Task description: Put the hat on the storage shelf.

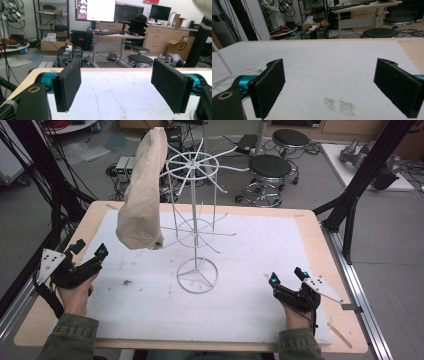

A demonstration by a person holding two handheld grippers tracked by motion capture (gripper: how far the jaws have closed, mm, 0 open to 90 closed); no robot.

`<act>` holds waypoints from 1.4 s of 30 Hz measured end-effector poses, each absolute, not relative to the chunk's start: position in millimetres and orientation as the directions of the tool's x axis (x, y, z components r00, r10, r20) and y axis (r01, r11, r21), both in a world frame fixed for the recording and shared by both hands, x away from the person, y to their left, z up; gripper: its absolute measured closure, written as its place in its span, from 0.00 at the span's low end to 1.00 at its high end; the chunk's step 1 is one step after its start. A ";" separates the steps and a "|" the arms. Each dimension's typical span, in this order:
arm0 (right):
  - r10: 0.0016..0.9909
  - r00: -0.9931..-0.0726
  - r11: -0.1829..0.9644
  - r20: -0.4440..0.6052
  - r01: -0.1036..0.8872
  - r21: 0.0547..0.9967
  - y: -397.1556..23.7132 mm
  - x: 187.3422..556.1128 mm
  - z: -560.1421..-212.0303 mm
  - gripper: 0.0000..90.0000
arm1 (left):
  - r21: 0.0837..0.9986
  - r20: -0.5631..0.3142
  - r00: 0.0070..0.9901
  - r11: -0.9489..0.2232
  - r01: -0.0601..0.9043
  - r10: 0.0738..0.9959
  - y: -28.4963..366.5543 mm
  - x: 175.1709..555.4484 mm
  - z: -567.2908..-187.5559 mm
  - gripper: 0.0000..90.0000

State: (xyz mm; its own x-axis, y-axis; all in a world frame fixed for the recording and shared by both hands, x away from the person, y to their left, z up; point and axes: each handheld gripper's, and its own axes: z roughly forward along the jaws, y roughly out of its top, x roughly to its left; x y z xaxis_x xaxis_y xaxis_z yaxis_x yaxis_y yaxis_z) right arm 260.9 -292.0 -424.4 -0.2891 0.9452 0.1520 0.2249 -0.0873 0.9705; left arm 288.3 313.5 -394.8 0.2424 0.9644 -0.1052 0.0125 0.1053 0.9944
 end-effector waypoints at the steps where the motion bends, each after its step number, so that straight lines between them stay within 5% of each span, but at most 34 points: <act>1: 0.945 -0.289 -0.088 0.153 0.225 0.970 -292.0 260.9 -424.4 0.10 | 0.994 -0.106 0.238 0.106 0.016 0.966 313.8 287.5 -397.1 0.27; 12: 0.945 -0.290 -0.086 0.151 0.224 0.971 -291.9 260.5 -424.1 0.10 | 0.997 -0.046 0.220 0.030 0.072 0.974 317.1 275.4 -422.2 0.26; 42: 0.943 -0.295 -0.086 0.155 0.233 0.969 -289.1 263.3 -424.7 0.10 | 0.996 -0.054 0.190 0.039 0.081 0.980 329.7 248.9 -449.6 0.25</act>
